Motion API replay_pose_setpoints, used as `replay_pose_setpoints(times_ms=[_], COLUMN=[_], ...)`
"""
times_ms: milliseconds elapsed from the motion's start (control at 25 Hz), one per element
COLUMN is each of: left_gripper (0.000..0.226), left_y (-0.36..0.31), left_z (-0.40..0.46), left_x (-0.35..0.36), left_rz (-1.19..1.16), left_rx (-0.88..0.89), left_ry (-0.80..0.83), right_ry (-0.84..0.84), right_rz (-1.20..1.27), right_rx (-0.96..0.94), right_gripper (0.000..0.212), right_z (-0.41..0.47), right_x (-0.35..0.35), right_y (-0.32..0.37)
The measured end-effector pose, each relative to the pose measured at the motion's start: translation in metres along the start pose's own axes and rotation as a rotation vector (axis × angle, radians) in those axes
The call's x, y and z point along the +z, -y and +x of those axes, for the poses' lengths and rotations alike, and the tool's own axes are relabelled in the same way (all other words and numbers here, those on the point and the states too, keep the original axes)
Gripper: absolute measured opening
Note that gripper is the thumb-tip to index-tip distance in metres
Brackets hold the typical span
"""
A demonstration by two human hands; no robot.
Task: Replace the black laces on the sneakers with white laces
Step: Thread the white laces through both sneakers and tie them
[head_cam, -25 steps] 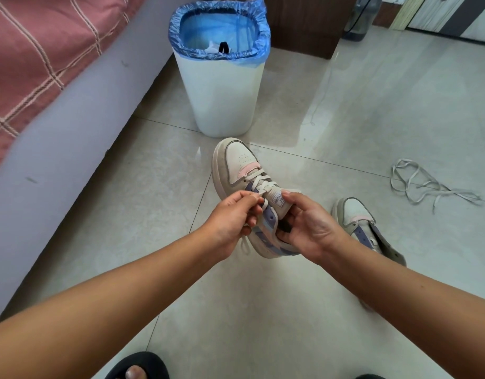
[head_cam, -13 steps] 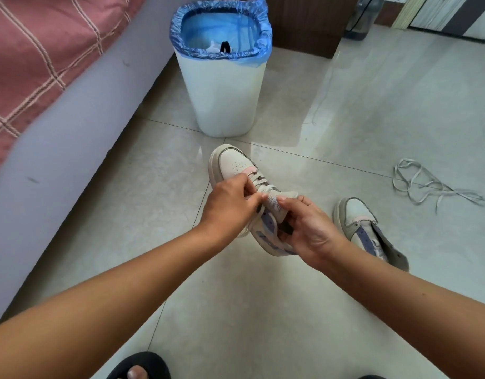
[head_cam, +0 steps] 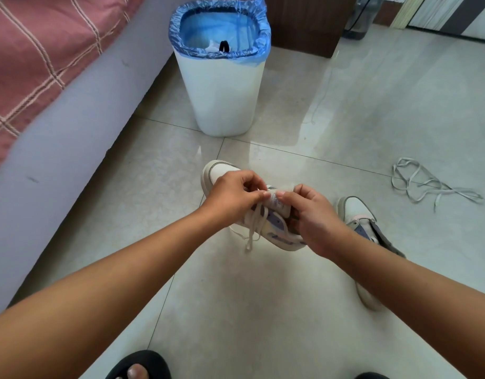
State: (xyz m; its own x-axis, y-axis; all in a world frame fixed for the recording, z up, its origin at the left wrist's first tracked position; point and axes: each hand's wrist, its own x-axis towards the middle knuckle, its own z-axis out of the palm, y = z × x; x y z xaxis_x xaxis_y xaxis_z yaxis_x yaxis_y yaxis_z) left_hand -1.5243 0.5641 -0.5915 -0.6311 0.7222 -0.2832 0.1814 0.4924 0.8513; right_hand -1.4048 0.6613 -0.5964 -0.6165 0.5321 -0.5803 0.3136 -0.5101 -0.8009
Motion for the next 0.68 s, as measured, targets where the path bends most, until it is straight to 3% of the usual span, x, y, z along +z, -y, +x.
replay_pose_setpoints(times_ms=[80, 200, 400, 480, 520, 560, 600, 680], left_gripper=[0.012, 0.015, 0.023, 0.039, 0.011, 0.026, 0.019, 0.025], left_y=[-0.007, -0.024, 0.008, 0.042, 0.056, 0.067, 0.071, 0.063], left_z=[0.005, 0.02, 0.062, 0.063, 0.058, 0.053, 0.044, 0.033], left_x=[-0.002, -0.013, -0.066, -0.084, -0.09, -0.091, -0.089, -0.072], left_rz=[-0.023, -0.246, -0.869, -0.953, -0.809, -0.496, -0.119, 0.268], left_rx=[-0.04, -0.149, -0.417, -0.504, -0.518, -0.532, -0.506, -0.267], left_ry=[0.012, -0.03, -0.438, -0.526, -0.539, -0.589, -0.573, -0.437], right_ry=[0.004, 0.071, 0.23, 0.245, 0.254, 0.263, 0.275, 0.299], right_rz=[-0.123, -0.266, -0.413, -0.457, -0.475, -0.488, -0.5, -0.527], right_rx=[-0.083, -0.128, -0.042, -0.03, -0.028, -0.026, -0.02, -0.002], right_gripper=[0.026, 0.022, 0.022, 0.022, 0.022, 0.021, 0.02, 0.018], right_z=[0.005, 0.014, 0.022, 0.024, 0.025, 0.025, 0.025, 0.026], right_x=[0.0, -0.003, -0.015, -0.022, -0.025, -0.028, -0.03, -0.031], right_y=[0.007, 0.019, 0.035, 0.039, 0.041, 0.042, 0.043, 0.045])
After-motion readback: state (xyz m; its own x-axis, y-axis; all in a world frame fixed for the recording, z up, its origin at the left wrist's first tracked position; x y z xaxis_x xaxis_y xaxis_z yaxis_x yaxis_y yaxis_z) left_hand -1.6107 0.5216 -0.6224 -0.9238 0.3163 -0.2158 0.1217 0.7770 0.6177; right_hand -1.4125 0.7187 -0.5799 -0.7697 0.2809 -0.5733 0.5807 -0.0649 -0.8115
